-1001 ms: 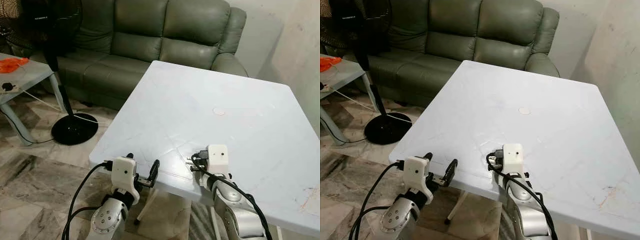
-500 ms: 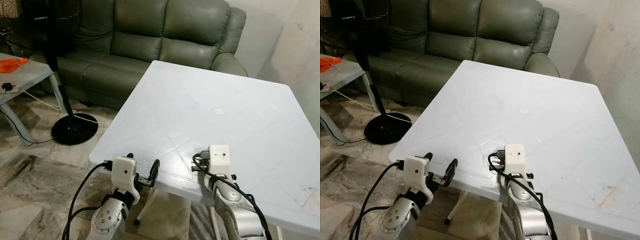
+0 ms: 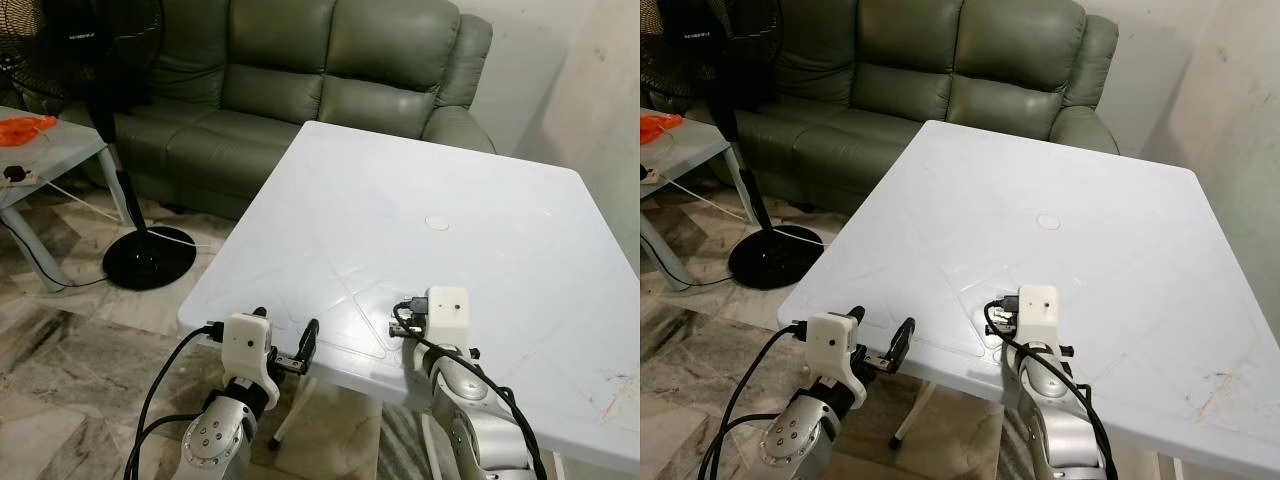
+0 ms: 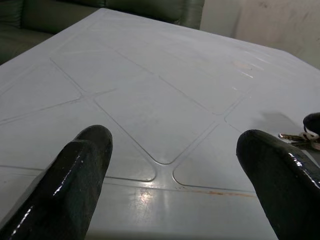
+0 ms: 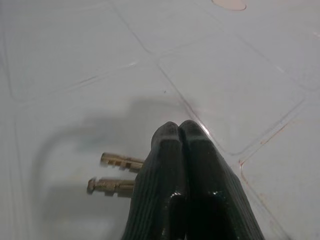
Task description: Hang keys on a hook
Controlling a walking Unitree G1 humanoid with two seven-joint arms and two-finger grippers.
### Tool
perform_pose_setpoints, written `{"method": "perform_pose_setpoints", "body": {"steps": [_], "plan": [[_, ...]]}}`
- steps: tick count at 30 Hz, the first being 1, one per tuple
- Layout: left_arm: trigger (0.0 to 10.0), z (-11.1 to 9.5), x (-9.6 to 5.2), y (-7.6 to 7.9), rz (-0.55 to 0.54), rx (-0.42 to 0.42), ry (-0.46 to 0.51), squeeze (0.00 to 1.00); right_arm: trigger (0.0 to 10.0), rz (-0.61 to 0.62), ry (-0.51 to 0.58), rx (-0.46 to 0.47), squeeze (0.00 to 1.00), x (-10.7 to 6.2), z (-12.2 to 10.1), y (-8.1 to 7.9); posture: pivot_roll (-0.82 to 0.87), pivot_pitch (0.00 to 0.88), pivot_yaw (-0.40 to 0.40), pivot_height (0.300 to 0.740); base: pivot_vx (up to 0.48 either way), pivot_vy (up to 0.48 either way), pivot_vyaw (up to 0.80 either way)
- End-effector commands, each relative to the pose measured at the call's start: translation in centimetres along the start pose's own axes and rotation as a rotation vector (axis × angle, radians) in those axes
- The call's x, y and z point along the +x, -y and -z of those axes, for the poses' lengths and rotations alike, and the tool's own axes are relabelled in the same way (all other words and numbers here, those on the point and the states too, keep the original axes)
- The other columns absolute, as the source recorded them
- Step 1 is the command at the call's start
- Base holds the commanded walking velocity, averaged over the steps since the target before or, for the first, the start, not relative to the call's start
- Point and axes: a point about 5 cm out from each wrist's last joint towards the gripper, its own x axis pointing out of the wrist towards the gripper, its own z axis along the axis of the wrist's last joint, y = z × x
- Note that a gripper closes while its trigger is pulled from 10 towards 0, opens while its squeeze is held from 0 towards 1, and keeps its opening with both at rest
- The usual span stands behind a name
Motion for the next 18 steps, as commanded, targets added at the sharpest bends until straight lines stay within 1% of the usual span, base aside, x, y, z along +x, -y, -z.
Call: {"method": "perform_pose_setpoints", "body": {"steps": [1,2,3,7,9,10,13,17,18], "plan": [[10.0,-0.36,-0.04,0.18,-0.002,-0.011,0.013,0.00,10.0,0.036,-0.015,0.052,0.05,0.19,0.18,0.66,0.06,0.061,-0.095,0.740,0.000,0.000,0.00],[10.0,-0.37,-0.04,0.18,-0.002,-0.011,0.014,0.00,10.0,0.048,-0.011,0.056,1.00,0.23,0.15,0.83,0.06,0.061,-0.095,0.740,0.000,0.000,0.00],[10.0,-0.37,-0.04,0.18,-0.003,-0.012,0.013,0.00,10.0,0.051,-0.001,0.059,1.00,0.27,0.05,0.96,0.07,0.054,-0.096,0.740,0.000,0.000,0.00],[10.0,-0.35,-0.07,0.17,-0.003,-0.012,0.013,0.00,10.0,0.083,-0.021,-0.005,1.00,0.36,0.25,1.03,0.07,0.052,-0.097,0.740,0.000,0.000,0.00],[10.0,-0.35,-0.07,0.16,-0.003,-0.012,0.013,0.00,10.0,0.080,-0.022,-0.005,1.00,0.37,0.26,1.00,0.07,0.052,-0.097,0.740,0.000,0.000,0.00],[10.0,-0.35,-0.09,0.14,-0.004,-0.015,0.014,0.00,10.0,0.067,-0.024,-0.001,0.00,0.42,0.32,0.87,0.07,0.051,-0.096,0.740,0.000,0.000,0.00],[10.0,-0.38,-0.09,0.15,-0.002,-0.019,0.013,0.00,10.0,0.071,-0.009,0.006,0.00,0.45,0.15,0.83,0.07,0.051,-0.096,0.740,0.000,0.000,0.00],[10.0,-0.48,-0.01,0.27,0.017,-0.002,0.013,0.00,10.0,0.062,-0.015,0.015,0.00,0.50,0.19,0.77,0.07,0.051,-0.096,0.740,0.000,0.000,0.00],[10.0,-0.58,0.04,0.35,0.029,0.014,0.016,0.00,10.0,0.060,-0.012,0.016,0.00,0.49,0.15,0.75,0.07,0.046,-0.095,0.740,0.000,0.000,0.00]]}}
